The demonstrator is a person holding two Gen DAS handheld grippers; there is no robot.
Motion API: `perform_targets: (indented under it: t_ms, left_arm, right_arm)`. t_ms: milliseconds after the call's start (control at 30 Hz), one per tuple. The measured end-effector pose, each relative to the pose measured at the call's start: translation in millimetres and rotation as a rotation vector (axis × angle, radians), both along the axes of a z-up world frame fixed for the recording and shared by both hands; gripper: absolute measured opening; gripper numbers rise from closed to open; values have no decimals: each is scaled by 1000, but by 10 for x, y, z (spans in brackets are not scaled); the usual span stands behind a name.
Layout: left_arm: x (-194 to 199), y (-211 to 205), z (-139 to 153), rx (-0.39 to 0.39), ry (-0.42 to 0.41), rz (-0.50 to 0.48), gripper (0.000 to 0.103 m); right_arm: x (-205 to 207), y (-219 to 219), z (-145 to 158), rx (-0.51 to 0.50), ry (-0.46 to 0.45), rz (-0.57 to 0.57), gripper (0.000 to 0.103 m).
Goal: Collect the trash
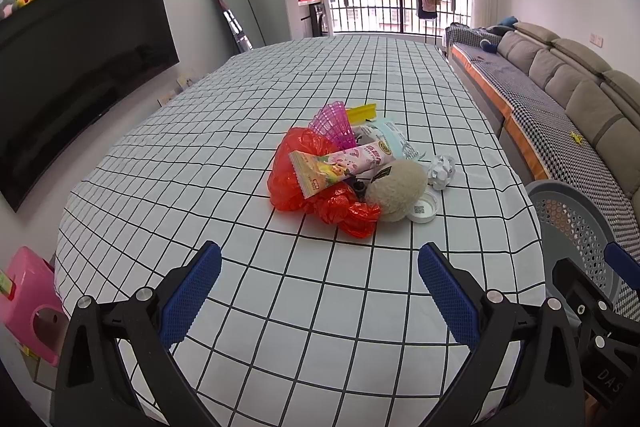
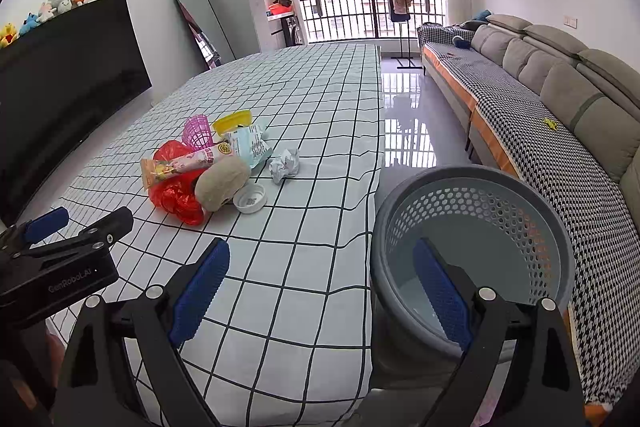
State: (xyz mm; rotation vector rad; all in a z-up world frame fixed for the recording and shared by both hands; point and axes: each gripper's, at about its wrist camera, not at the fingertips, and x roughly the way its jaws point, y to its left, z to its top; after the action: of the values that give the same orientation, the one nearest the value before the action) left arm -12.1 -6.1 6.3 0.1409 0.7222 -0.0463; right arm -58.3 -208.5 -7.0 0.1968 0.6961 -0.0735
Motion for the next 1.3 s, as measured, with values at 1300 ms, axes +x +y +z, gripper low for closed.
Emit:
perform_targets:
  t_ms: [1300]
  left_arm:
    - [-48, -59, 3, 12, -5, -17, 97]
  right_arm:
    - [-24, -15, 21, 4, -15, -5, 89]
